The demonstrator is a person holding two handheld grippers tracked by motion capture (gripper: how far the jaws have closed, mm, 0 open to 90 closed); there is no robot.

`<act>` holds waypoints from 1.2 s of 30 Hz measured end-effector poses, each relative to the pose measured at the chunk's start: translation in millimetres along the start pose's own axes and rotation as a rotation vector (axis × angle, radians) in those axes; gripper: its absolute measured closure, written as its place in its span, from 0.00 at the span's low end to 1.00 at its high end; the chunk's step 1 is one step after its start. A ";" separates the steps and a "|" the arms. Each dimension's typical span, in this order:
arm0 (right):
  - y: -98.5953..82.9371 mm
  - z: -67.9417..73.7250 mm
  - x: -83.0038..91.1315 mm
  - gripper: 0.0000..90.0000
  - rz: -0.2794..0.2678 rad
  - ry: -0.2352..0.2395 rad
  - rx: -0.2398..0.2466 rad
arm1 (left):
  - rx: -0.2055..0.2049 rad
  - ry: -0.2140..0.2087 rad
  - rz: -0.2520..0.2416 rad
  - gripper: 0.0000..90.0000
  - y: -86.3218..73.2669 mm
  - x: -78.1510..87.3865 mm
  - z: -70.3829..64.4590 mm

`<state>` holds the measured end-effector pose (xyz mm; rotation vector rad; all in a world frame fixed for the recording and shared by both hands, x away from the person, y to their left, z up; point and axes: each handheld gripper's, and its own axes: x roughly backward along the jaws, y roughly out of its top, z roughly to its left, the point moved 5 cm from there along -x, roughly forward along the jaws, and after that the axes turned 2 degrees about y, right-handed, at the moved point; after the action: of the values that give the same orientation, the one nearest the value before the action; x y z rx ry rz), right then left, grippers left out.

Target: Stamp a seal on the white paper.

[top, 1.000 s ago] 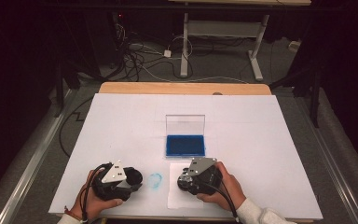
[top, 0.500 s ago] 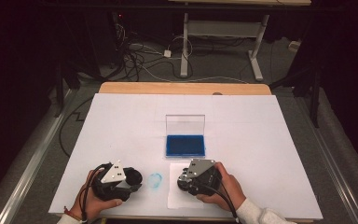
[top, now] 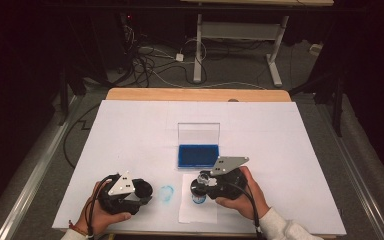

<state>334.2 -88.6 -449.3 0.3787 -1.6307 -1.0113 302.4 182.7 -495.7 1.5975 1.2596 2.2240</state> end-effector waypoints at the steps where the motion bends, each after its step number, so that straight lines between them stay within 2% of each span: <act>1: 1.4 -0.8 3.4 0.63 -0.010 -0.009 0.005 | -0.001 0.000 0.001 0.41 0.1 -0.2 -0.1; 6: 6.4 -4.1 17.8 0.63 -0.046 -0.044 0.019 | -0.001 0.002 -0.001 0.41 0.6 0.4 -0.4; 15: 6.8 -15.5 32.0 0.63 -0.070 -0.102 0.034 | 0.004 0.003 -0.004 0.41 -0.1 0.7 1.0; 19: 3.5 -23.9 36.9 0.63 -0.075 -0.114 0.018 | 0.004 0.000 -0.004 0.41 -0.1 0.4 0.7; 36: 6.7 -40.5 61.5 0.63 -0.133 -0.167 -0.011 | 0.018 0.001 -0.005 0.41 -0.7 -1.2 2.9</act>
<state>352.9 -144.5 -404.7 0.4083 -1.7670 -1.1771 305.1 184.1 -496.7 1.5973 1.2865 2.2174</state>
